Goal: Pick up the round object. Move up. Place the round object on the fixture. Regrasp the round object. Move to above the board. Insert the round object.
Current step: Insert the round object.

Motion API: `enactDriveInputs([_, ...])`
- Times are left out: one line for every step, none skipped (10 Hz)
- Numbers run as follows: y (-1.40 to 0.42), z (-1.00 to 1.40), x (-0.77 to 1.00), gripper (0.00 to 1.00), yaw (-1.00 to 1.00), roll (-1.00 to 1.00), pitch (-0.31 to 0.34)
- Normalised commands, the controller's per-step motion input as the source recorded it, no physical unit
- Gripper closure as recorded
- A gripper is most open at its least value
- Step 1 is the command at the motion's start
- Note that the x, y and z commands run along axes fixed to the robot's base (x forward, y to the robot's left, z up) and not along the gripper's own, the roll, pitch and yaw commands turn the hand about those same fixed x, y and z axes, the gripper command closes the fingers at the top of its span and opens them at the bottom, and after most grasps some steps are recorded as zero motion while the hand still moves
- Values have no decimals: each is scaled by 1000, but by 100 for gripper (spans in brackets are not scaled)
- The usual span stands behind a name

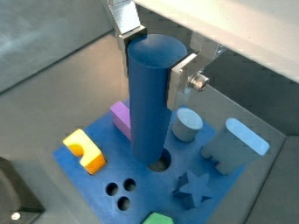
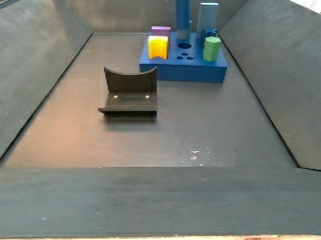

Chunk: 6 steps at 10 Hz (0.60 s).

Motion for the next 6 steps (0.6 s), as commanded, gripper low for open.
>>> enactDriveInputs([0, -569, -191, 100, -51, -290, 0])
enactDriveInputs([0, -457, -37, 100, -46, -330, -47])
enactDriveInputs([0, -334, 0, 100, -66, -383, -107])
enactDriveInputs([20, -171, -51, 100, -40, -387, -154])
enactDriveInputs([0, 0, 0, 100, 0, -90, -20])
enactDriveInputs([9, 0, 14, 100, 0, -19, 10])
